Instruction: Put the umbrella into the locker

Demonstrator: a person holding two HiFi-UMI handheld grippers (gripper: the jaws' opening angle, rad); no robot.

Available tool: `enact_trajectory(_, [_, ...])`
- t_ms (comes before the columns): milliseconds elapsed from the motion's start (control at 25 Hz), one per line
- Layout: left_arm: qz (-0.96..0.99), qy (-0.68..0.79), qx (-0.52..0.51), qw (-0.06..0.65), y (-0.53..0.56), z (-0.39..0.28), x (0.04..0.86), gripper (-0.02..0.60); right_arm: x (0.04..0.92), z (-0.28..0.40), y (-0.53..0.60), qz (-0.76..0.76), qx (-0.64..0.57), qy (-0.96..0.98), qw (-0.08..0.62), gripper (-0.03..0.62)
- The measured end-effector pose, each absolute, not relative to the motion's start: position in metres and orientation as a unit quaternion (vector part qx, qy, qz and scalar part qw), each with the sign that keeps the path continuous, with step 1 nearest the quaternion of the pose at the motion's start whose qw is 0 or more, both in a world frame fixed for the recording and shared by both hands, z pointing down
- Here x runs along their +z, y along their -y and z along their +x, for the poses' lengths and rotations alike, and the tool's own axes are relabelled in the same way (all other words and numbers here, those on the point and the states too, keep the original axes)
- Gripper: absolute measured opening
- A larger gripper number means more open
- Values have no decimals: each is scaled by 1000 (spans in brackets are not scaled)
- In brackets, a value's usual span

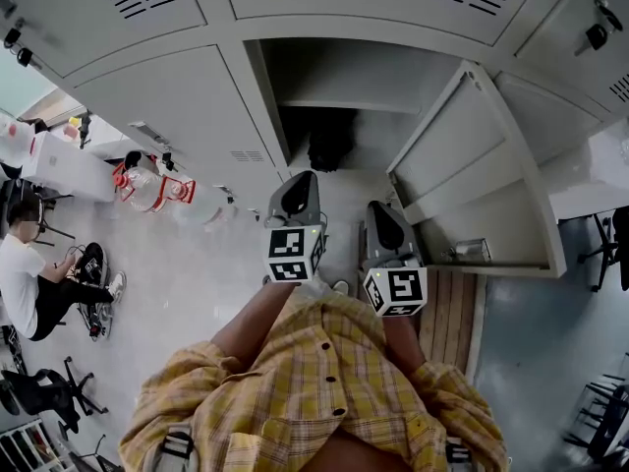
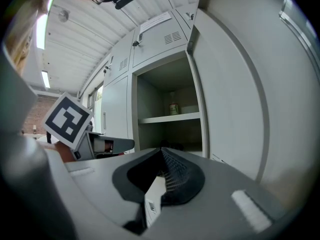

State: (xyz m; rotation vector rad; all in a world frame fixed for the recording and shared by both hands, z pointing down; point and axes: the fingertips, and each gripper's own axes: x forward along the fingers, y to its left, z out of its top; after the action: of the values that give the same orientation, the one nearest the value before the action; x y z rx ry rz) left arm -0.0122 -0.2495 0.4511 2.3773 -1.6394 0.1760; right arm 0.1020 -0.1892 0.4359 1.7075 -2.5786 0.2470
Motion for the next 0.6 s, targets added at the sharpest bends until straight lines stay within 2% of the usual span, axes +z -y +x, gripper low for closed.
enact_trajectory(600, [830, 545, 48, 108, 226, -6, 448, -3, 432, 105, 192, 549, 70, 833, 21, -2])
